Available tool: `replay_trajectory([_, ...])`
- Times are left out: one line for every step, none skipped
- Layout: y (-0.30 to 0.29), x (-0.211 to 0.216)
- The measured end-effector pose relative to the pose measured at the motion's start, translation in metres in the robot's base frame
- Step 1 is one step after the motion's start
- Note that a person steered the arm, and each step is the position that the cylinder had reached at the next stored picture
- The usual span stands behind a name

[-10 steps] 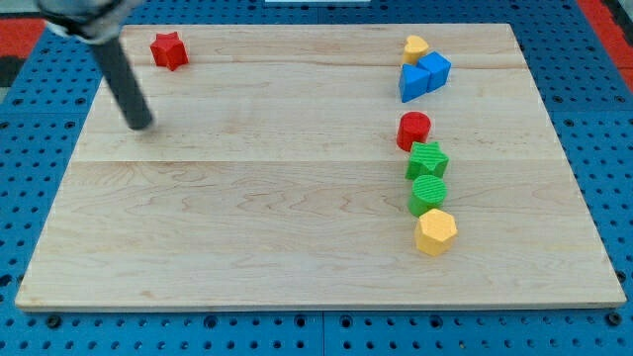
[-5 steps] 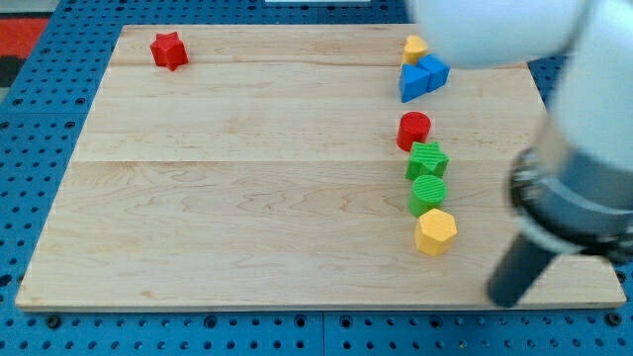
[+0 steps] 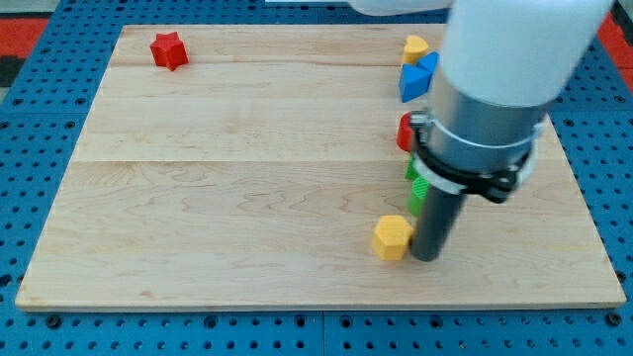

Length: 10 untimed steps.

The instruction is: Move the yellow hexagon to the center of the board

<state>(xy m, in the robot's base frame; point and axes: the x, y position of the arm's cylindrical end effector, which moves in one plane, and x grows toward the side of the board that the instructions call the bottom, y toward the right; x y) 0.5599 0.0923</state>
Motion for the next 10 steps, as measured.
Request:
replay_trajectory([-0.05, -0.001])
replay_trajectory([-0.072, -0.02])
replay_trajectory([-0.11, -0.035])
replay_trajectory([-0.146, -0.038])
replay_trajectory([-0.168, -0.045])
replay_trajectory([-0.192, -0.054])
replay_trajectory([-0.195, -0.068])
replay_trajectory([-0.196, -0.081])
replay_trajectory([-0.202, -0.088])
replay_trajectory([-0.199, -0.062])
